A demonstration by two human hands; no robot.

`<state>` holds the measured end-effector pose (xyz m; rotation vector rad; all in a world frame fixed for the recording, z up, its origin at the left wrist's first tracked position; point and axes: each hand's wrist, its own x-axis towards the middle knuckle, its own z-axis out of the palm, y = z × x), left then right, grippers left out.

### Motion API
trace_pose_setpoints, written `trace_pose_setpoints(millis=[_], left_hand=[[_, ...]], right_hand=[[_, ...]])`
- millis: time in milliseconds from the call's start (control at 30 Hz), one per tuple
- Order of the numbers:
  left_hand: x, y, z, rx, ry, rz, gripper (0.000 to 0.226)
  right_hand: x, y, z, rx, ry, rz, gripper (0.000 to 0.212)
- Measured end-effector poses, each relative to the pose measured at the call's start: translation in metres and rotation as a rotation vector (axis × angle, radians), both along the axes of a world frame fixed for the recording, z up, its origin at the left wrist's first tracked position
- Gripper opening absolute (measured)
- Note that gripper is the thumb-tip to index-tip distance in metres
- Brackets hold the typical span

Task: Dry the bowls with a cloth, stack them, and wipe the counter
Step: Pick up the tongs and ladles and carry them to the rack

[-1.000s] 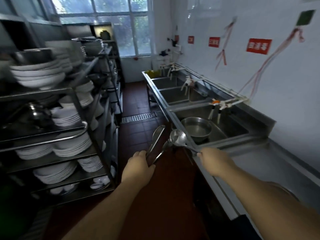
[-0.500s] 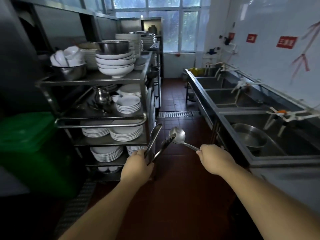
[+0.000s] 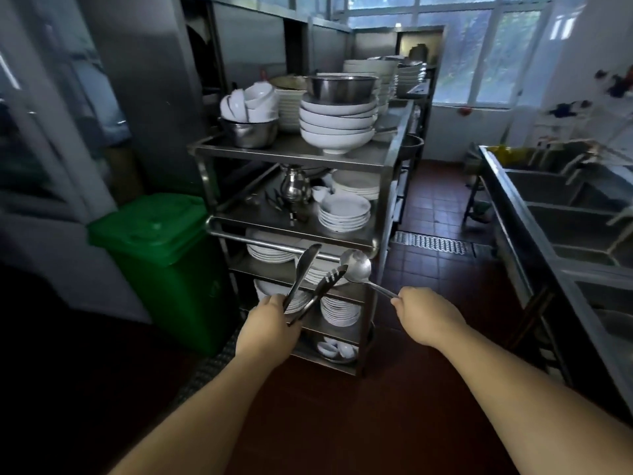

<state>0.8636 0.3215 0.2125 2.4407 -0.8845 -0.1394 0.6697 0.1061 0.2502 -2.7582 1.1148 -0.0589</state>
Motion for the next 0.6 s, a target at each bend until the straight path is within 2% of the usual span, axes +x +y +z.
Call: trace_pose_setpoints(millis=[233,433,600], left_hand=[[0.055,-0.003,0.010,0.028,-0.022,0.196,0.050],[0.087,0.017,-0.007,0.099,0.014,0.306,0.053],[0.145,0.028,-0.015,0.108,0.014,0.346,0.054]], right_hand=[[0.108,-0.049,-0.008,0.030,-0.040,0.135,0.037],[0.185,-0.042,-0.025,0.081,-0.032,0.268,0.041],[0.255,-0.035,-0.029,0.094,-0.017,0.315,0.040]])
